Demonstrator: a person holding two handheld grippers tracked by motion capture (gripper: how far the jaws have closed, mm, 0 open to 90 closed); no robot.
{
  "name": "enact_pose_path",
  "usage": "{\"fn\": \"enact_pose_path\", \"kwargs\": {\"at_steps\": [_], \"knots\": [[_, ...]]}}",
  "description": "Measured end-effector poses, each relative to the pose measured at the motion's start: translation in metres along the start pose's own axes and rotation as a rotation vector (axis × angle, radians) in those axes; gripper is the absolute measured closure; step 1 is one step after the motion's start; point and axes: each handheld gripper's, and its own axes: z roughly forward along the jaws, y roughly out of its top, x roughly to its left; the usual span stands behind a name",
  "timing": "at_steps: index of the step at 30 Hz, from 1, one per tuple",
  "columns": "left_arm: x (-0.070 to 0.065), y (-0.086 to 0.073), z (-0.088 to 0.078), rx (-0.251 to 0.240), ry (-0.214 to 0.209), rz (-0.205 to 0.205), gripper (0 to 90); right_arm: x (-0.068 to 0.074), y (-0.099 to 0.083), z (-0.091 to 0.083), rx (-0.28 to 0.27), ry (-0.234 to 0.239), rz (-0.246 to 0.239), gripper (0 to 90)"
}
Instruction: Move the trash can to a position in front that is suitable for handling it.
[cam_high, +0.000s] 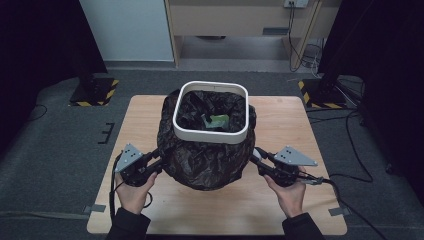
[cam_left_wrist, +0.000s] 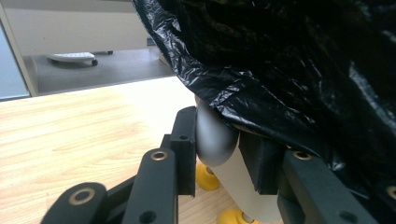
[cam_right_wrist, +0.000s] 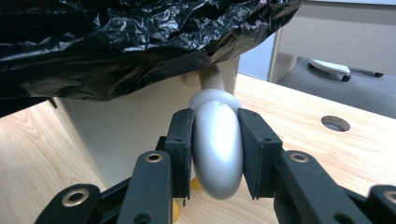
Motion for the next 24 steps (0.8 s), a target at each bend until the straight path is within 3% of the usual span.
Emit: {"fn": "enact_pose_path", "kwargs": {"at_steps": [5,9,12,15,19,20,21,24], "knots": [[0.000,-0.001,-0.001,0.011,-0.009,0.018,67.1,-0.001,-0.001,0.001,-0.006,-0.009,-0.010,66.1],[-0.001,-0.008,-0.004,0.059,0.021,0.066,63.9,-0.003,0.002,-0.004,-0.038,-0.016,-0.001,59.5],[0.002,-0.016,-0.008,0.088,0.035,0.070,61.6,-0.006,0.003,-0.007,-0.036,-0.027,-0.012,54.5],[0.009,-0.031,-0.014,0.128,0.062,0.052,58.8,-0.007,0.003,-0.008,-0.034,-0.029,-0.025,50.1],[0.021,-0.065,-0.012,0.220,0.078,0.023,52.2,-0.008,0.002,-0.006,-0.005,-0.048,-0.053,45.1],[0.021,-0.065,-0.012,0.220,0.078,0.023,51.5,-0.008,0.002,-0.006,0.000,-0.051,-0.057,44.0],[0.025,-0.075,-0.008,0.245,0.062,-0.001,50.7,-0.009,0.002,-0.006,0.002,-0.050,-0.057,43.2],[0.029,-0.084,-0.001,0.262,0.068,-0.004,43.9,-0.010,0.004,-0.008,-0.002,-0.051,-0.052,40.0]]}}
